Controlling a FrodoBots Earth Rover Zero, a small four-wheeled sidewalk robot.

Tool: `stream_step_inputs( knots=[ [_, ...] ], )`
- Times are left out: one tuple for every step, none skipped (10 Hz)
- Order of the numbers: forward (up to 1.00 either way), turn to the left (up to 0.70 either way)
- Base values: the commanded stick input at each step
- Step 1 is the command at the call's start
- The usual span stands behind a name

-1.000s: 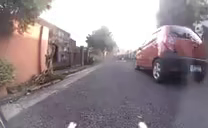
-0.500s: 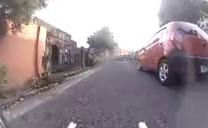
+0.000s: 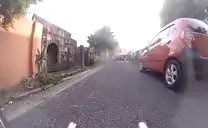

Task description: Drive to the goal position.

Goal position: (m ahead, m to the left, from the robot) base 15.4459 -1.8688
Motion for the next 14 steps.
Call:
stream_step_inputs(
  knots=[
    [0.70,-0.15],
    [0.70,-0.35],
    [0.70,-0.35],
    [0.70,-0.30],
    [0.70,-0.09],
    [0.70,-0.02],
    [0.70,0.00],
    [0.70,0.00],
    [0.70,0.00],
    [0.70,0.00],
    [0.70,0.00],
    [0.70,0.00],
    [0.70,0.00],
    [0.70,0.00]
  ],
)
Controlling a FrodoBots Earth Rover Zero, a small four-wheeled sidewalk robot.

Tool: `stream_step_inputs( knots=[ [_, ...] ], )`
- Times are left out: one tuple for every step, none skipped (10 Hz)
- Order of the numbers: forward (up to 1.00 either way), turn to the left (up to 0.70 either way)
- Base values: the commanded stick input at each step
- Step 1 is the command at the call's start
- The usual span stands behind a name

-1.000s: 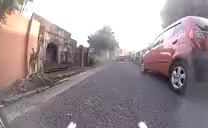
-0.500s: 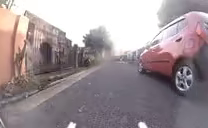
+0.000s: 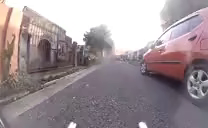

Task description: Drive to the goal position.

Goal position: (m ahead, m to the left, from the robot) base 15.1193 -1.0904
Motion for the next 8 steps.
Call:
stream_step_inputs(
  knots=[
    [0.70,0.00],
    [0.70,-0.02],
    [0.70,-0.15],
    [0.70,-0.27],
    [0.70,-0.35],
    [0.70,-0.12],
    [0.70,-0.02],
    [0.70,0.00]
  ],
)
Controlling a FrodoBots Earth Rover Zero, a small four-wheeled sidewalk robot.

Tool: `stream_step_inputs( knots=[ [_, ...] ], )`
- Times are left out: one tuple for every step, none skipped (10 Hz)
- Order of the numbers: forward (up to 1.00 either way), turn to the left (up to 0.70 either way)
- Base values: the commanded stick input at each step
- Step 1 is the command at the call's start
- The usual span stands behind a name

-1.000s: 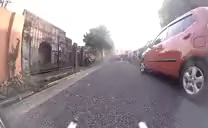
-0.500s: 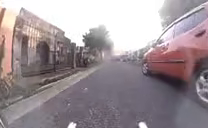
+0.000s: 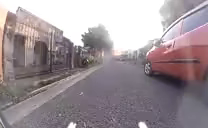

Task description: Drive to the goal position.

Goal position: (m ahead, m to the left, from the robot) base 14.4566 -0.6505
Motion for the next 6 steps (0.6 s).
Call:
stream_step_inputs(
  knots=[
    [0.70,0.00],
    [0.70,0.00],
    [0.70,0.00],
    [0.70,0.00],
    [0.70,0.00],
    [0.70,0.00]
  ],
)
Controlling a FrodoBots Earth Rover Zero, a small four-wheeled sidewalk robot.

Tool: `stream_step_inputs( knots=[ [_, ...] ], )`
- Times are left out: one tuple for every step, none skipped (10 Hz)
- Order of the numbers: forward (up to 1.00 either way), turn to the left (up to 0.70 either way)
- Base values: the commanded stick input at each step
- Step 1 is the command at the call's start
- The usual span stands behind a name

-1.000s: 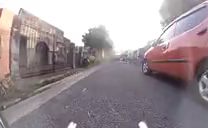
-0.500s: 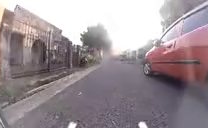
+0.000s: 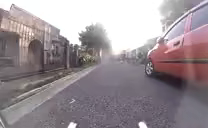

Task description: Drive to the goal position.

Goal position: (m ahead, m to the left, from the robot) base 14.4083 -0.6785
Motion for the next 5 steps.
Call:
stream_step_inputs(
  knots=[
    [0.70,0.00],
    [0.70,0.00],
    [0.70,0.00],
    [0.70,0.00],
    [0.70,0.00]
  ],
)
